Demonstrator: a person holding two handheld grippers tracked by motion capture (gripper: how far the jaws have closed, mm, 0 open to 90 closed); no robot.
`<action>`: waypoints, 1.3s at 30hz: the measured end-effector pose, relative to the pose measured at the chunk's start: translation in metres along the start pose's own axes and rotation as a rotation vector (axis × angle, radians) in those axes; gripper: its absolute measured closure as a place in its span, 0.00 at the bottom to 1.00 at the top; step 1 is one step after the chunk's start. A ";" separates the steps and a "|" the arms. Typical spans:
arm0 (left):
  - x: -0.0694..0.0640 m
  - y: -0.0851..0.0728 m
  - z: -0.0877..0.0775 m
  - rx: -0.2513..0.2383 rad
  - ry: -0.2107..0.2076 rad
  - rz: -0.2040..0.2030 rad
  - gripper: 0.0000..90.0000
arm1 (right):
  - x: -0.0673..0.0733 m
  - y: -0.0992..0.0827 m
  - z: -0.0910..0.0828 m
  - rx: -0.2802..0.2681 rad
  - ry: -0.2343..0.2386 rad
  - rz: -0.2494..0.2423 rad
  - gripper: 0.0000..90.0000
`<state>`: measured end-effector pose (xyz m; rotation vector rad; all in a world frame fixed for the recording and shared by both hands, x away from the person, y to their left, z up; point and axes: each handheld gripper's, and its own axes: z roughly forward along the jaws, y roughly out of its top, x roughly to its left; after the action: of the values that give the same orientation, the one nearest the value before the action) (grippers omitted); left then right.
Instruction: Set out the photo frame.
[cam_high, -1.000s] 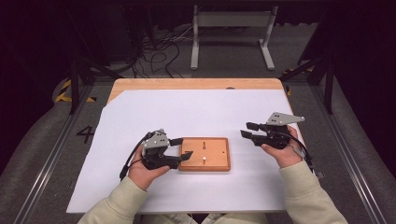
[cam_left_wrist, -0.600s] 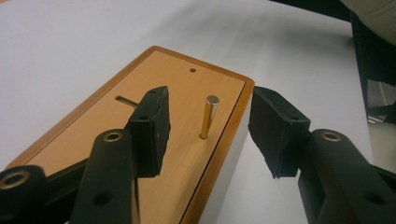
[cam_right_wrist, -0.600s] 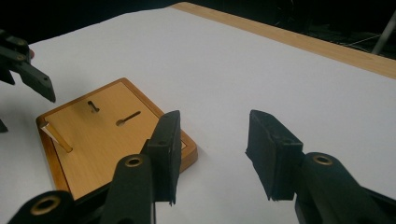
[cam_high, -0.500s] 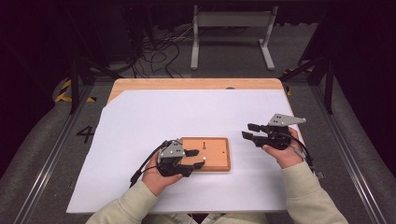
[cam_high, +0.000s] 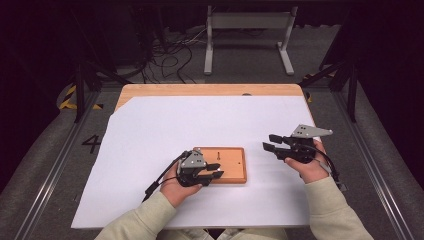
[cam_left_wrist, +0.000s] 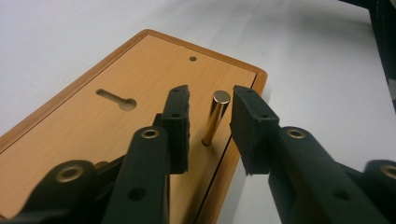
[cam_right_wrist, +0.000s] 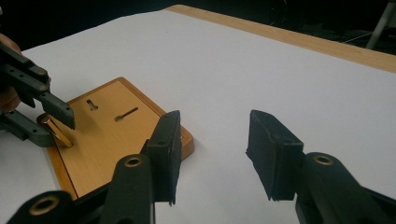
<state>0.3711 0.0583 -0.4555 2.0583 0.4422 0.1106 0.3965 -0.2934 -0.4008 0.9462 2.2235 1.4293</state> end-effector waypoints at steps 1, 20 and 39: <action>0.000 0.000 0.001 0.006 -0.001 0.007 0.79 | 0.000 0.000 0.000 0.002 -0.001 0.001 0.61; -0.005 -0.001 0.007 0.044 0.043 0.138 0.94 | 0.002 0.001 0.001 0.002 0.005 -0.015 0.66; -0.023 -0.005 0.003 0.065 0.136 0.453 0.93 | 0.011 0.003 0.003 0.024 0.038 -0.067 0.68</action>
<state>0.3490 0.0496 -0.4590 2.1920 0.0540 0.5150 0.3916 -0.2831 -0.3991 0.8505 2.2823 1.4057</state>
